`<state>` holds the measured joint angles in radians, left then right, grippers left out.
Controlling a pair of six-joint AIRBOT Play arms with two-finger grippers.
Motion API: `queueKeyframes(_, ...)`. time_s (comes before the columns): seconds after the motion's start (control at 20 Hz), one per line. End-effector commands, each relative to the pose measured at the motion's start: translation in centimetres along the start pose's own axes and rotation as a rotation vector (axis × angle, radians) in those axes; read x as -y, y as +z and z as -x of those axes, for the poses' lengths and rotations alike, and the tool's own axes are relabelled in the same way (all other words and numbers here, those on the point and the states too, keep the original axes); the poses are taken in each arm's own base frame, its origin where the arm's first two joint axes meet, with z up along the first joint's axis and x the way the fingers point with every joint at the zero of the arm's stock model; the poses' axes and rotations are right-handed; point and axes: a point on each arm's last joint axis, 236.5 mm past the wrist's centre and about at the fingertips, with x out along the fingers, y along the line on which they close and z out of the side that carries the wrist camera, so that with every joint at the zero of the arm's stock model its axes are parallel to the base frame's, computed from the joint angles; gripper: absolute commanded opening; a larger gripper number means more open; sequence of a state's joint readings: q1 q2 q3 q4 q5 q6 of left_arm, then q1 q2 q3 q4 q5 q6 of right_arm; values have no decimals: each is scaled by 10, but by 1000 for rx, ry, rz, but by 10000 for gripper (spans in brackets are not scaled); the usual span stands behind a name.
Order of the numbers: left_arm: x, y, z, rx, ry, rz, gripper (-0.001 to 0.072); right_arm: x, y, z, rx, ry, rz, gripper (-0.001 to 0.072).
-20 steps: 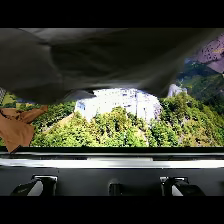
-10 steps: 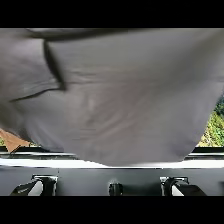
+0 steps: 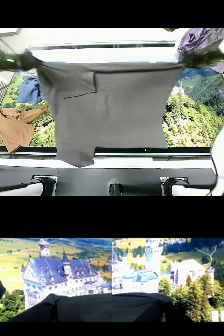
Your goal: Fold the clothes and pants, and hang the long-sleeved shirts on hangers.
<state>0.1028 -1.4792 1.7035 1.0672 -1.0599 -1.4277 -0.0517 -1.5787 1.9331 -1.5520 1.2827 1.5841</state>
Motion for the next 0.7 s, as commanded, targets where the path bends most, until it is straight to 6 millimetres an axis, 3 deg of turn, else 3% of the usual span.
queueKeyframes(0.0,-39,-25,-98,-44,36,50,16,7,-25,-96,-109,-23,-12,31)
queueKeyframes(0.1,-57,-31,-123,-38,57,72,16,8,-32,-125,-123,-25,-15,31)
queueKeyframes(0.2,-66,-42,-133,-68,63,43,17,8,-42,-141,-156,-27,-36,31)
queueKeyframes(0.4,-79,-78,-129,-222,98,-16,17,3,-75,-155,-284,-10,-62,31)
queueKeyframes(0.65,-87,-137,-118,-473,114,-33,17,-5,-141,-166,-547,16,-86,31)
